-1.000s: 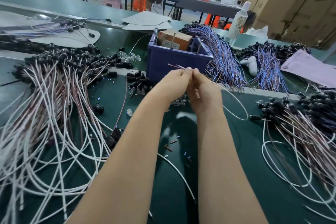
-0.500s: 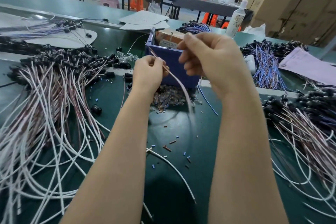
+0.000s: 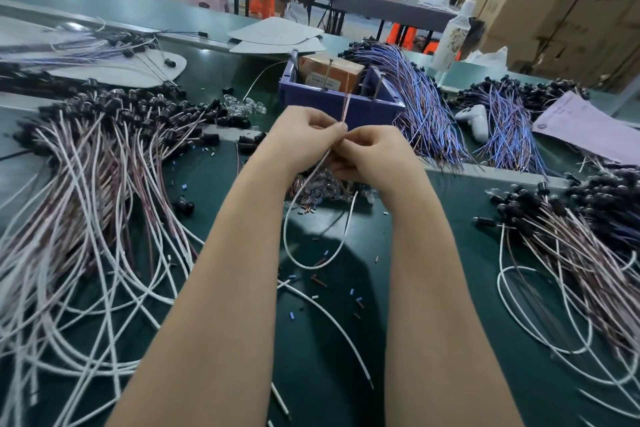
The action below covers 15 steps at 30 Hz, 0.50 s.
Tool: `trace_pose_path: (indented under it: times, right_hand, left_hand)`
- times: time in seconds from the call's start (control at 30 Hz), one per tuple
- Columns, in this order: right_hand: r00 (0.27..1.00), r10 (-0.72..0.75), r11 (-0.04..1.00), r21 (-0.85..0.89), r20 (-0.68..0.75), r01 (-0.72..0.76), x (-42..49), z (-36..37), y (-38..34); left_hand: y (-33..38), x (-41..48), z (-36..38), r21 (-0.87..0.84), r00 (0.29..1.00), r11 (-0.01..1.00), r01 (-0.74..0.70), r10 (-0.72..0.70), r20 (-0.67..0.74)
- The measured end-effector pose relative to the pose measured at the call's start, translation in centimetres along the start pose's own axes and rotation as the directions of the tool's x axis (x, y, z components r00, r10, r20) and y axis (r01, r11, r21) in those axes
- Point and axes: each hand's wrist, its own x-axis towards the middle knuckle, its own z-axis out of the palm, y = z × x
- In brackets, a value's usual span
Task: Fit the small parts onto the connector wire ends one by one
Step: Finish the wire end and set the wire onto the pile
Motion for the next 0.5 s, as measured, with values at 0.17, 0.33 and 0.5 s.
trace_pose_path:
  times: [0.17, 0.33, 0.5]
  right_hand:
    - [0.996, 0.091, 0.978, 0.191, -0.013, -0.086, 0.5, 0.0, 0.8]
    - [0.992, 0.122, 0.915, 0.388, 0.003, -0.114, 0.2, 0.2, 0.4]
    - [0.978, 0.170, 0.917, 0.382, -0.120, -0.113, 0.0, 0.0, -0.4]
  left_hand:
    - [0.1, -0.2, -1.3, 0.240, 0.981, 0.968, 0.069, -0.109, 0.159]
    - [0.5, -0.1, -1.8, 0.290, 0.988, 0.954, 0.074, -0.109, 0.106]
    - [0.1, 0.5, -2.1, 0.219, 0.986, 0.974, 0.055, -0.018, -0.168]
